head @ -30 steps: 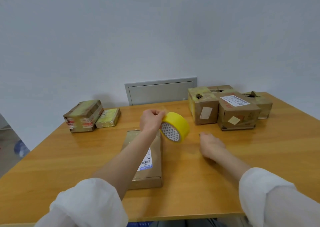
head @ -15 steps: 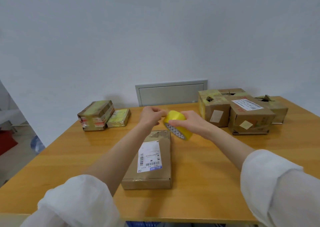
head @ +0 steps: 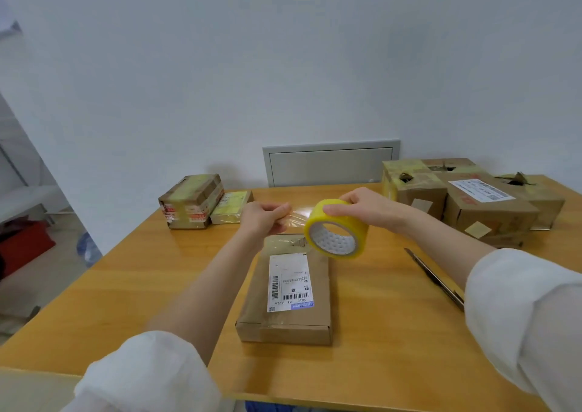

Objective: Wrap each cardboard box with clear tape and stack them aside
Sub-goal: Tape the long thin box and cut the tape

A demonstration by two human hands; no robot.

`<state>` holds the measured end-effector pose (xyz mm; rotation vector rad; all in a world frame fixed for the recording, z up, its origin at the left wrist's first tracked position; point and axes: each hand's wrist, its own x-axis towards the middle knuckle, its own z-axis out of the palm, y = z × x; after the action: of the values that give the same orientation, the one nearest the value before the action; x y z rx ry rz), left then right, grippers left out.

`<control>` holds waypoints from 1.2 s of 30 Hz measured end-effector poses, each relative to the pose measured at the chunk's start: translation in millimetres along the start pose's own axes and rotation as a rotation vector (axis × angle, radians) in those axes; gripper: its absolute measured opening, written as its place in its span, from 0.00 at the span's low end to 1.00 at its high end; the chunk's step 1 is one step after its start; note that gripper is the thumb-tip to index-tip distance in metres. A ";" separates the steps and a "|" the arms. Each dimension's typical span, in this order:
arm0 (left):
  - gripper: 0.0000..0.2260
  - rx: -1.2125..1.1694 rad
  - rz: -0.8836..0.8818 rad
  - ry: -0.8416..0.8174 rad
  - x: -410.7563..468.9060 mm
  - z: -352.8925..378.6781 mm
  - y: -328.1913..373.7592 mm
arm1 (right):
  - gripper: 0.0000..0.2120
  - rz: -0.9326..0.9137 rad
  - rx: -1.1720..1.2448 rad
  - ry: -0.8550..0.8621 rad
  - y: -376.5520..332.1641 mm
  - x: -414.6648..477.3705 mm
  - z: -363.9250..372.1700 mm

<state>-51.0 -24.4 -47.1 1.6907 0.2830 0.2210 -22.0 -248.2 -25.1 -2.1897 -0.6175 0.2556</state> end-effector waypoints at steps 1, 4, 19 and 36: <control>0.06 -0.013 -0.012 0.018 1.4 -6.4 -1.8 | 0.27 0.011 -0.038 0.013 4.7 -0.4 -1.7; 0.06 -0.042 -0.069 0.038 8.1 -31.0 -11.0 | 0.25 0.067 -0.029 0.004 15.7 -5.9 -11.0; 0.07 0.198 0.092 0.189 26.6 -44.9 -19.7 | 0.22 0.149 -0.392 0.030 20.0 29.3 -3.4; 0.07 0.556 0.105 0.152 45.2 -39.0 -80.6 | 0.14 0.351 -0.751 0.056 5.9 53.4 31.4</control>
<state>-24.8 36.6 -122.3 2.2464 0.3938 0.3742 14.0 -203.1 -48.2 -3.0222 -0.3111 0.1524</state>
